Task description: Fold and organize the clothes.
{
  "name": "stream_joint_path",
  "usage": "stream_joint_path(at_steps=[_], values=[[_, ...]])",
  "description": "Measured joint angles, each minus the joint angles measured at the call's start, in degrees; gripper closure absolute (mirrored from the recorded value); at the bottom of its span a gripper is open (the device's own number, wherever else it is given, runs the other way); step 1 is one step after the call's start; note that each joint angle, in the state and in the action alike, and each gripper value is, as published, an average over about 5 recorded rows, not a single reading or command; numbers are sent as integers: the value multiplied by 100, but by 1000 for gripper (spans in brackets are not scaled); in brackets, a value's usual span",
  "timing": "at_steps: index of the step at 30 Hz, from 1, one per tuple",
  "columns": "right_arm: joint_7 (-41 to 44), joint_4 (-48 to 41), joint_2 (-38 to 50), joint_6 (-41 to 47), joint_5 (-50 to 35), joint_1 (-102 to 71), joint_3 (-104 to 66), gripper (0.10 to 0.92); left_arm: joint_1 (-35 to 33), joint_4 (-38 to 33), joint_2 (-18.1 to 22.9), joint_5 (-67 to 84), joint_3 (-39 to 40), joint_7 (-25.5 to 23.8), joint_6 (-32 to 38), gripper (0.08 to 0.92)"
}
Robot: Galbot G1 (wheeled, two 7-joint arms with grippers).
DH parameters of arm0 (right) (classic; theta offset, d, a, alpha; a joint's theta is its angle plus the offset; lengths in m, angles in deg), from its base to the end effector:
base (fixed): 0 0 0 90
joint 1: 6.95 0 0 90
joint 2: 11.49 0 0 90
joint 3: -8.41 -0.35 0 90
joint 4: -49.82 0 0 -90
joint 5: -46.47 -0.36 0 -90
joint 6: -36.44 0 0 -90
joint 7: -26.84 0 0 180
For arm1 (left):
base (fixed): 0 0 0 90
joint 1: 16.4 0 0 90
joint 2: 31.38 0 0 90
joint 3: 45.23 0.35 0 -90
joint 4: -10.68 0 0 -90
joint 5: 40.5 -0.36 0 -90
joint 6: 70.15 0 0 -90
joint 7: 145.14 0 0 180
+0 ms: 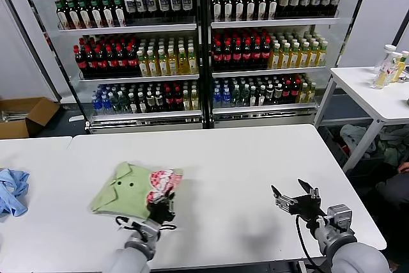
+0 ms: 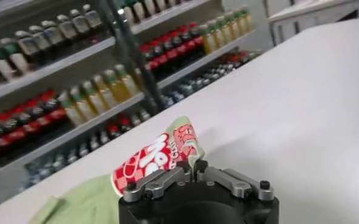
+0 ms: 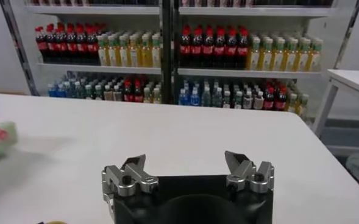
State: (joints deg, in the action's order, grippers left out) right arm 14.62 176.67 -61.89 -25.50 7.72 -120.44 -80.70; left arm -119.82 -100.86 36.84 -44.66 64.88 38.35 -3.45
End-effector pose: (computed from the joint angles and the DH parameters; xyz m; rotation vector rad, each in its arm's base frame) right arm 0.2218 -0.0820 -0.2122 0.2855 -2.7354 0.0941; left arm 0.2490 -0.0261 -0.3113 -0.4377 -2.7527 -0.5938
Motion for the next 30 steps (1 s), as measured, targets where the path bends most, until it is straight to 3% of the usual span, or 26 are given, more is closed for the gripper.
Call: stream_joint_path(at_steps=[13, 22, 30], values=[[-3, -219, -66, -131, -43, 514, 488, 203, 281, 30, 276, 1417, 284, 77, 881, 478], [-344, -688, -523, -473, -53, 1401, 1605, 203, -101, -225, 220, 2149, -463, 274, 1456, 225], [-842, -1501, -1294, -722, -181, 2445, 2967, 202, -497, -222, 51, 2587, -1543, 633, 1602, 177]])
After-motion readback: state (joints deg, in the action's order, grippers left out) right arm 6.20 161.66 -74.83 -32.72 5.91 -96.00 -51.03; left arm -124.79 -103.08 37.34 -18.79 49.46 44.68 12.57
